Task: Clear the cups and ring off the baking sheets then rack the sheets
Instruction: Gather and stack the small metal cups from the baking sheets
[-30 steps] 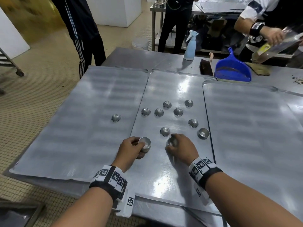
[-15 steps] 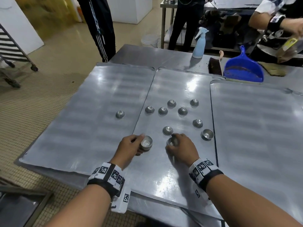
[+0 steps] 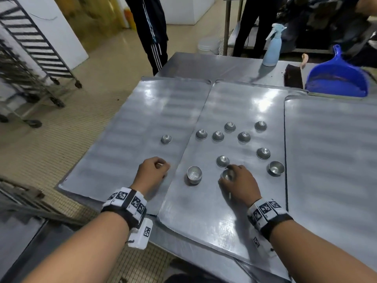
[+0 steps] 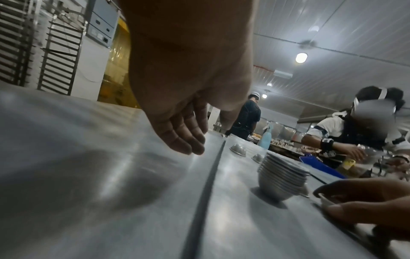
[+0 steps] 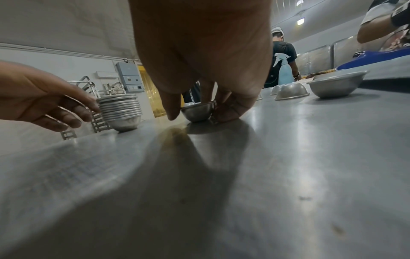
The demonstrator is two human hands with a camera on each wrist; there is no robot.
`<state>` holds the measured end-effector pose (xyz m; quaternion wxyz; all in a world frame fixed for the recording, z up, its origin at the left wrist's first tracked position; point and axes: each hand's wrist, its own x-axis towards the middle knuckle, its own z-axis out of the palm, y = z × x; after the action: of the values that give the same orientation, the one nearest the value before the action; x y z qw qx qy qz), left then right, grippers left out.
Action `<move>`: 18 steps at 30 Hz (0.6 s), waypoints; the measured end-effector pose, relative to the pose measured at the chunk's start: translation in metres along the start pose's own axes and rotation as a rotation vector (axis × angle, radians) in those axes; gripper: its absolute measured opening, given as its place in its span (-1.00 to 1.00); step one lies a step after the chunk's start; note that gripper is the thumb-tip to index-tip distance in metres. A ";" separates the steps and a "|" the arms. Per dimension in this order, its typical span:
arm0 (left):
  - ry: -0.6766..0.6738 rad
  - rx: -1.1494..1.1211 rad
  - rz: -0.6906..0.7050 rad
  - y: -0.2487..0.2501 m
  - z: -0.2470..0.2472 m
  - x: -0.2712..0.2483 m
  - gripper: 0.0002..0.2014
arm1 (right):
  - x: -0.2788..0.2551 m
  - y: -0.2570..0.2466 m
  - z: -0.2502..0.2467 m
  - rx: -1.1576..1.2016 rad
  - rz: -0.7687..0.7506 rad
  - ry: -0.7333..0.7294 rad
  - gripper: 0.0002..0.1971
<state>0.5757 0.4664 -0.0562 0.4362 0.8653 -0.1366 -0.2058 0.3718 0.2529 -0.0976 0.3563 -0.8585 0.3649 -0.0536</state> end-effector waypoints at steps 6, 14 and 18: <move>-0.091 0.248 0.063 0.015 -0.018 0.074 -0.73 | 0.001 -0.002 0.000 0.024 0.052 0.032 -0.48; -0.222 0.533 0.213 0.018 -0.006 0.158 -0.39 | -0.003 -0.019 0.004 0.052 0.161 0.096 -0.50; -0.225 0.585 0.232 0.013 0.005 0.170 -0.60 | -0.006 -0.023 0.009 0.084 0.197 0.153 -0.56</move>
<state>0.7219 0.3843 -0.0887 0.1722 0.9043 -0.3349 -0.2010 0.3841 0.2730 -0.0880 0.3667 -0.7962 0.4710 -0.0991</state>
